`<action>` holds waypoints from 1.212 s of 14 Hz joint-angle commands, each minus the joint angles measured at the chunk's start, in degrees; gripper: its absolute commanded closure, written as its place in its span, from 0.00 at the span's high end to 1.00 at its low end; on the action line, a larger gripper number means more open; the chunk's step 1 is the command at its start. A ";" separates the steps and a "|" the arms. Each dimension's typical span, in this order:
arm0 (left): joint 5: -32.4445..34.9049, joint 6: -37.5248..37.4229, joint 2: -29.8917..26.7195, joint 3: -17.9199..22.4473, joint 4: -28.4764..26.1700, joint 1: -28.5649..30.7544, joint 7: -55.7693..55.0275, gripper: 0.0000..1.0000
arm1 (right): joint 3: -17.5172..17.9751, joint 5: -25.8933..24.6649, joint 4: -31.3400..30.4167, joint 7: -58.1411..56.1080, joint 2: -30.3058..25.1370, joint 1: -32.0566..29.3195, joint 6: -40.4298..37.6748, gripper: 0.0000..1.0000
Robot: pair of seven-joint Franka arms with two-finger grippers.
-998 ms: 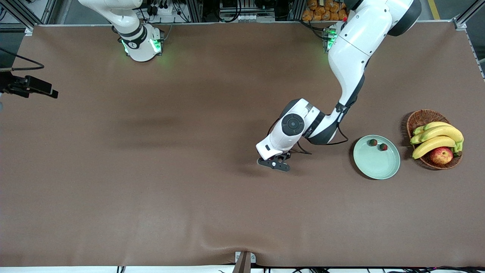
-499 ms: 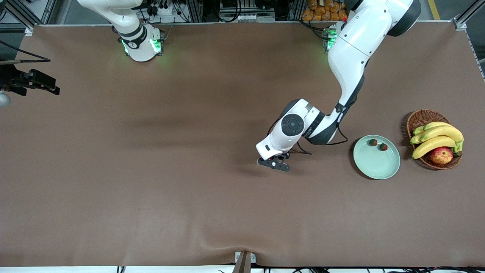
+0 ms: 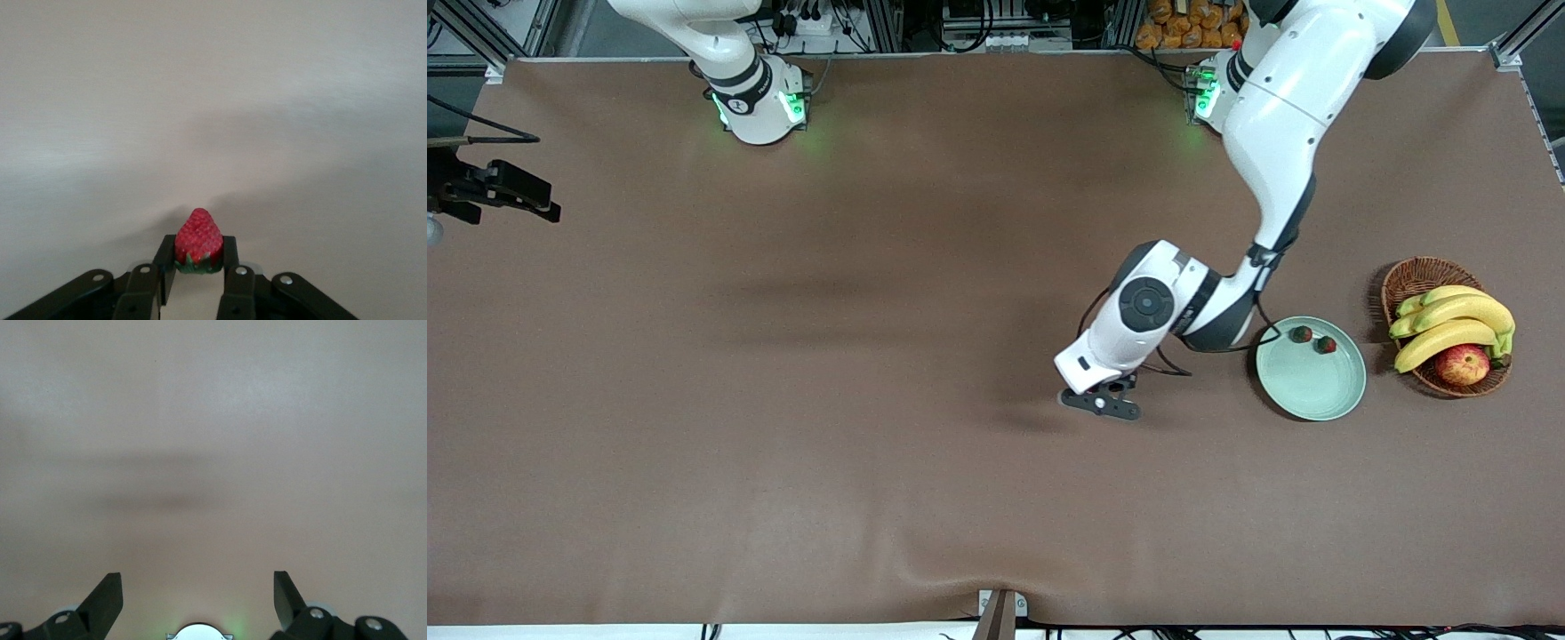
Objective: Collect all strawberries into plate
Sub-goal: 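Carry the strawberry to the plate and open the left gripper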
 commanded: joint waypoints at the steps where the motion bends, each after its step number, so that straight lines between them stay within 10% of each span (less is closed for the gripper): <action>1: 1.40 -3.08 -6.11 -0.21 -5.03 2.99 1.05 0.13 | -0.08 0.23 0.88 -0.74 0.37 -0.51 -0.21 1.00; 9: 1.22 -2.82 -14.92 -8.11 -18.31 29.07 19.86 0.15 | 0.09 -0.56 0.88 -0.74 0.64 0.19 0.22 1.00; 17: 1.31 -2.91 -15.54 -8.64 -22.98 39.20 29.08 0.20 | 0.09 -0.21 0.88 -0.13 0.55 0.54 1.63 1.00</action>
